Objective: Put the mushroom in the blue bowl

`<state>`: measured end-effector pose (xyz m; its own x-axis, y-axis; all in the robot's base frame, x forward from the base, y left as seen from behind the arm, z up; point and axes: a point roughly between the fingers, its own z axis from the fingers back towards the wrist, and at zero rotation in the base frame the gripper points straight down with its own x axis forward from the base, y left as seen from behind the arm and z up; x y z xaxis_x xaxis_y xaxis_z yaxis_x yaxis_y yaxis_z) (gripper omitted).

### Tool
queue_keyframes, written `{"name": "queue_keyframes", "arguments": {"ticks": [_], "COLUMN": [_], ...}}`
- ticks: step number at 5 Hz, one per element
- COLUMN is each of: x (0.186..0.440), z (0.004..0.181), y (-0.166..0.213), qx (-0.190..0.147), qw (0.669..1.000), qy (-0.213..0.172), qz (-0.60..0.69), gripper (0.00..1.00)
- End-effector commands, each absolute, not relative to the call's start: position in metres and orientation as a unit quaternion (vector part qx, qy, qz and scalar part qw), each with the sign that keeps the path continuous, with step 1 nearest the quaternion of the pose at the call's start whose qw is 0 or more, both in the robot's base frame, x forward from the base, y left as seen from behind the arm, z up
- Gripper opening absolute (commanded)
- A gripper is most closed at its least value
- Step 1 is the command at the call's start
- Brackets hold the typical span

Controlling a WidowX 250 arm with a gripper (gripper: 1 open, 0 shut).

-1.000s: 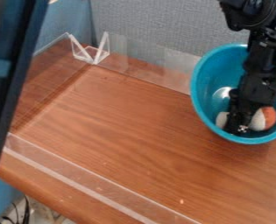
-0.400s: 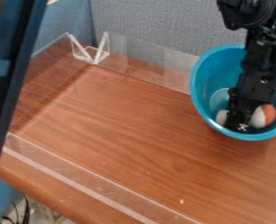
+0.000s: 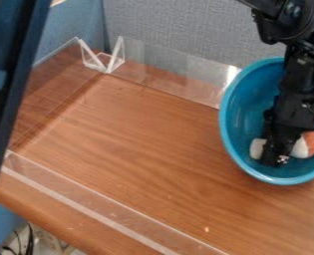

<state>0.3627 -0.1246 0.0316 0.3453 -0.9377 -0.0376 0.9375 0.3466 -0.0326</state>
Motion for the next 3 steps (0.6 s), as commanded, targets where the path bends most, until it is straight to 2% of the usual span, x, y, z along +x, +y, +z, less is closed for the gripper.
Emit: {"name": "queue_keyframes", "arguments": {"ticks": [1, 3], "x": [0.3705, 0.369], "z": [0.0653, 0.0751], "y": [-0.113, -0.1168], "qx": [0.013, 0.018], "qw": [0.843, 0.863], "qy": [-0.018, -0.02], "qz": [-0.537, -0.505], "gripper": [0.0, 0.0]}}
